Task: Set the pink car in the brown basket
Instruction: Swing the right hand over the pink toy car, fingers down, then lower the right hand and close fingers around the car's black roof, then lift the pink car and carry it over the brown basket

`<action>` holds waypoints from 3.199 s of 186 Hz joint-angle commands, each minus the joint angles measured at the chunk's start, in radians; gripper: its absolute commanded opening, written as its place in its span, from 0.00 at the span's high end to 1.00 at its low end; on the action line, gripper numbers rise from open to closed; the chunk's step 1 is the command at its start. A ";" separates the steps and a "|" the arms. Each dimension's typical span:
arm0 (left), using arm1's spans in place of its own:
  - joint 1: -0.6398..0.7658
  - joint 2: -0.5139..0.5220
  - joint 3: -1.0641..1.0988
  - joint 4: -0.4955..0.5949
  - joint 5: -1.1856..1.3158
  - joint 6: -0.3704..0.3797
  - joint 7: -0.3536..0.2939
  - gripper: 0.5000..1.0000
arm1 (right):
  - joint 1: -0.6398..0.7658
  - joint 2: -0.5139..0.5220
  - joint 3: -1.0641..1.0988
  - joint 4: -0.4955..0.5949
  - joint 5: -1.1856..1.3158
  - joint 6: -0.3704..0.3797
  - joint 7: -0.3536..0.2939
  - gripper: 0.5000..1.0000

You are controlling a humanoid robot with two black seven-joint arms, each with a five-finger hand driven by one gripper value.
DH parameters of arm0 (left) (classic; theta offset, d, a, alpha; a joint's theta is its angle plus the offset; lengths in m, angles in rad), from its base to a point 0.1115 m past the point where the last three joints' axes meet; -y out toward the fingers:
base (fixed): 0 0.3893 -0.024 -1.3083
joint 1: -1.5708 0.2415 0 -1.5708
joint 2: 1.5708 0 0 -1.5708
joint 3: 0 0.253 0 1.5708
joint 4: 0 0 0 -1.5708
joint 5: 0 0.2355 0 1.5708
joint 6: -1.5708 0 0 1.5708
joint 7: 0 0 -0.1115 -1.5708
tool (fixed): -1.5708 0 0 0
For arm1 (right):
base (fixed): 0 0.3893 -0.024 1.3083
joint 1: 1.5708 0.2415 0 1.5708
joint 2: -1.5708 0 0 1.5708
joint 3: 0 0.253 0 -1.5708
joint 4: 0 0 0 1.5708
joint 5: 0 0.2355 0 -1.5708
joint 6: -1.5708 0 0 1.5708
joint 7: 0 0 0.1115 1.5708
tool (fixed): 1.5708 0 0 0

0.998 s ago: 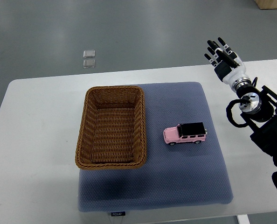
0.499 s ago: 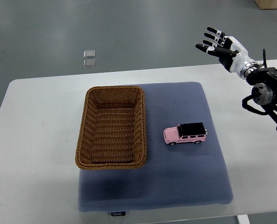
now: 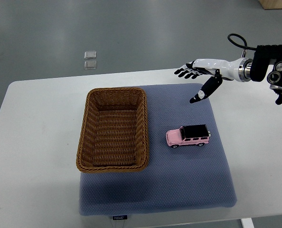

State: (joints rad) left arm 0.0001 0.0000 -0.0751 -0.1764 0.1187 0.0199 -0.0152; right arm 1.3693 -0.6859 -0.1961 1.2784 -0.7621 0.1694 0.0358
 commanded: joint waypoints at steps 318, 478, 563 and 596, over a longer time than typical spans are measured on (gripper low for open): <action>0.000 0.000 0.000 0.000 0.001 0.000 0.000 0.00 | -0.048 0.121 -0.209 0.013 -0.164 -0.057 -0.120 0.39; 0.000 0.000 0.000 0.000 0.001 0.000 0.000 0.00 | 0.014 0.065 -0.186 0.055 -0.149 -0.014 -0.105 1.00; 0.000 0.000 0.000 0.000 0.001 0.000 0.000 0.00 | 0.117 0.085 -0.101 0.010 -0.082 -0.002 -0.103 1.00; 0.001 0.000 0.000 0.000 -0.001 0.000 0.000 0.00 | 0.165 0.197 -0.100 -0.030 -0.072 -0.004 -0.103 1.00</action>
State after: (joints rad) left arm 0.0002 0.0000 -0.0752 -0.1764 0.1188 0.0199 -0.0155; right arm 1.5153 -0.5548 -0.2971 1.2719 -0.8427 0.1671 -0.0671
